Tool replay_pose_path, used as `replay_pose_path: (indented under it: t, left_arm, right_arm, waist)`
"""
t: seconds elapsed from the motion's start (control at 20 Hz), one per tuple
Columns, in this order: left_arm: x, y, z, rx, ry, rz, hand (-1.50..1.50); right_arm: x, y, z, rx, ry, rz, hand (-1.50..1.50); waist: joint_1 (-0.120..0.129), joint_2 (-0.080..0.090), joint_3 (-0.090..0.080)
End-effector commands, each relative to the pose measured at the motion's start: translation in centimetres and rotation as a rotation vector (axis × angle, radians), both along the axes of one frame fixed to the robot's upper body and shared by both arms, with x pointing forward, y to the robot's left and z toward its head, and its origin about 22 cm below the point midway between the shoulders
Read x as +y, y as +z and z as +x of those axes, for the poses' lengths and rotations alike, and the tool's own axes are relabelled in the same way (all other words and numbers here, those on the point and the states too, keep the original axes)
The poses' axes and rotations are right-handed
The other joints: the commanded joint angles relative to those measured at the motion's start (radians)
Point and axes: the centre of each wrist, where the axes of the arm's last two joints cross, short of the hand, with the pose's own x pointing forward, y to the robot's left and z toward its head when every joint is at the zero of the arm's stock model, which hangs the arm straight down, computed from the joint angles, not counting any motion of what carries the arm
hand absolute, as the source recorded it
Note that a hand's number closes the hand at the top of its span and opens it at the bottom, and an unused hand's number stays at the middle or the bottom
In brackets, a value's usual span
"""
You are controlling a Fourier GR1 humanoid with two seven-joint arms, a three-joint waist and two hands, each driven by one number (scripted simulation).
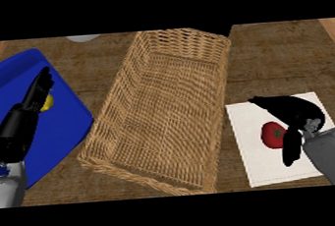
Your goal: Pick the tomato from the placemat and place it in the basket
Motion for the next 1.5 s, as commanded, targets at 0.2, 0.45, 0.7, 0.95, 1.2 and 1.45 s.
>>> replay_pose_path:
  t: [0.2,0.45,0.7,0.95,1.2,1.45]
  left_arm:
    - [-1.4,-0.4,0.1,0.017,-0.017,0.008,0.0]
    - [-1.5,-1.8,0.7,-0.005,-0.006,-0.006,0.0]
    - [-0.5,0.0,1.2,0.007,0.009,0.001,0.0]
    - [-0.2,-0.5,1.4,0.0,0.007,0.005,0.0]
    - [0.7,-0.4,0.9,0.0,-0.005,-0.004,0.0]
    - [1.2,0.5,1.5,0.002,0.01,0.005,0.0]
  right_arm:
    - [0.1,-2.1,0.0,0.017,-0.021,-0.025,-1.5]
    - [-1.2,-3.1,-0.5,0.017,-0.016,-0.027,-1.5]
    - [-1.2,-3.3,-0.8,0.035,-0.059,0.018,1.5]
    - [-2.5,-6.0,-1.1,-0.007,0.0,0.012,1.5]
    - [-1.1,-5.3,-0.8,-0.036,0.044,-0.004,1.5]
    - [-1.7,-4.8,-0.8,-0.197,0.073,-0.007,1.5]
  waist:
    - [0.0,0.0,0.0]
    - [-0.002,0.001,0.0]
    - [-0.004,0.0,0.0]
    - [-0.001,0.001,0.0]
    - [0.0,0.0,0.0]
    - [-0.003,0.0,0.0]
